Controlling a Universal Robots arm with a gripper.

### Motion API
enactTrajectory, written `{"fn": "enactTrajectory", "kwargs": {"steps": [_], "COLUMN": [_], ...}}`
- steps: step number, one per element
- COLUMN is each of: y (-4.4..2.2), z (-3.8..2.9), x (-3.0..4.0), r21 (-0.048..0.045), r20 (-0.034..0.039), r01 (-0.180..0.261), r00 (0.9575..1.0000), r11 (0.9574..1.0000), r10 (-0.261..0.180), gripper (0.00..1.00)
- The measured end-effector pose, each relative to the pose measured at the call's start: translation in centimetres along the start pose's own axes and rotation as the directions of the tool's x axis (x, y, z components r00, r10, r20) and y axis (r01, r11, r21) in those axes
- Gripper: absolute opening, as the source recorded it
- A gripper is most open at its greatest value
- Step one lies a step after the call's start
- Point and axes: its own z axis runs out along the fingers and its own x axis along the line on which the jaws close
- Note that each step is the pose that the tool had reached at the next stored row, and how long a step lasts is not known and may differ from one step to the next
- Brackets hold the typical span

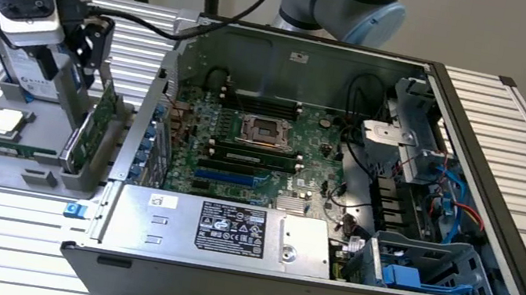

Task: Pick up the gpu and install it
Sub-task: 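Pick up the gpu and move the gpu toward the slot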

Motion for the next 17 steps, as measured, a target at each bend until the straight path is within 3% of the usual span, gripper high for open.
{"fn": "enactTrajectory", "kwargs": {"steps": [17], "y": [-0.42], "z": [0.73], "x": [-0.17], "r21": [0.0006], "r20": [-0.0087], "r01": [0.0], "r00": [1.0], "r11": [1.0], "r10": [0.0], "gripper": [1.0]}}
